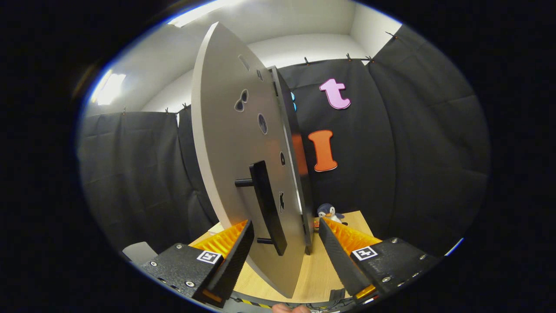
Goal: Open the shoe cabinet door, grab the shoes and put them into the shoe cabinet, then close the shoe cabinet door.
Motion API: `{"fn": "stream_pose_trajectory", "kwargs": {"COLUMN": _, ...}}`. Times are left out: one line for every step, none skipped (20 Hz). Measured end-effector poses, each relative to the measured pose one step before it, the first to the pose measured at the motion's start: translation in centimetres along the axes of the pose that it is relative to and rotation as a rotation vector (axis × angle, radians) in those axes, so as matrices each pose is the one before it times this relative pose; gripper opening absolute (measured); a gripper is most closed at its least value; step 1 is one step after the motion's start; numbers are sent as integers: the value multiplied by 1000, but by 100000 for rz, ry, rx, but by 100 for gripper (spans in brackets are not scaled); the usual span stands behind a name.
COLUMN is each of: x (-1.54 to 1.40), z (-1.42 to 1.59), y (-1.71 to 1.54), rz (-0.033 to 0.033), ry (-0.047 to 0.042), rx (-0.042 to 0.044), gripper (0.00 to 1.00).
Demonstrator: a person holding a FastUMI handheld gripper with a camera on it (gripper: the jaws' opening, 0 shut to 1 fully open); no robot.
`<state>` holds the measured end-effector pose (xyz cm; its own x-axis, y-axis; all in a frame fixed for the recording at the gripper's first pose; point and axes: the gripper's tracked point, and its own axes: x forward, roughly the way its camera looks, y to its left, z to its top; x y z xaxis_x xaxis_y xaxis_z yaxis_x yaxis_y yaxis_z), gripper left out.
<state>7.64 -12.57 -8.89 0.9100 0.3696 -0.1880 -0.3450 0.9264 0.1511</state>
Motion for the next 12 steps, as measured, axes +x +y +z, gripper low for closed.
{"fn": "stream_pose_trajectory", "kwargs": {"x": -168, "z": -152, "y": 601, "rz": -444, "ry": 1081, "rx": -578, "gripper": 93}}
{"fn": "stream_pose_trajectory", "kwargs": {"x": 127, "z": -18, "y": 577, "rz": -635, "ry": 432, "rx": -1028, "gripper": 93}}
{"fn": "stream_pose_trajectory", "kwargs": {"x": 71, "z": -8, "y": 568, "rz": -518, "ry": 591, "rx": -1572, "gripper": 93}}
{"fn": "stream_pose_trajectory", "kwargs": {"x": 71, "z": 43, "y": 685, "rz": -379, "ry": 377, "rx": -1555, "gripper": 92}}
{"fn": "stream_pose_trajectory", "kwargs": {"x": 126, "z": 17, "y": 814, "rz": -118, "ry": 395, "rx": -1278, "gripper": 92}}
{"fn": "stream_pose_trajectory", "kwargs": {"x": 163, "z": -73, "y": 929, "rz": 472, "ry": 222, "rx": -325, "gripper": 92}}
{"fn": "stream_pose_trajectory", "kwargs": {"x": 264, "z": -93, "y": 837, "rz": 850, "ry": 497, "rx": 480, "gripper": 91}}
{"fn": "stream_pose_trajectory", "kwargs": {"x": 324, "z": -54, "y": 753, "rz": 791, "ry": 668, "rx": 434, "gripper": 91}}
{"fn": "stream_pose_trajectory", "kwargs": {"x": 340, "z": -14, "y": 915, "rz": 423, "ry": 534, "rx": 161, "gripper": 91}}
{"fn": "stream_pose_trajectory", "kwargs": {"x": 356, "z": -43, "y": 1085, "rz": 171, "ry": 315, "rx": -119, "gripper": 91}}
{"fn": "stream_pose_trajectory", "kwargs": {"x": 376, "z": -5, "y": 1009, "rz": 46, "ry": 333, "rx": -411, "gripper": 91}}
{"fn": "stream_pose_trajectory", "kwargs": {"x": 297, "z": -31, "y": 969, "rz": -139, "ry": 309, "rx": -298, "gripper": 91}}
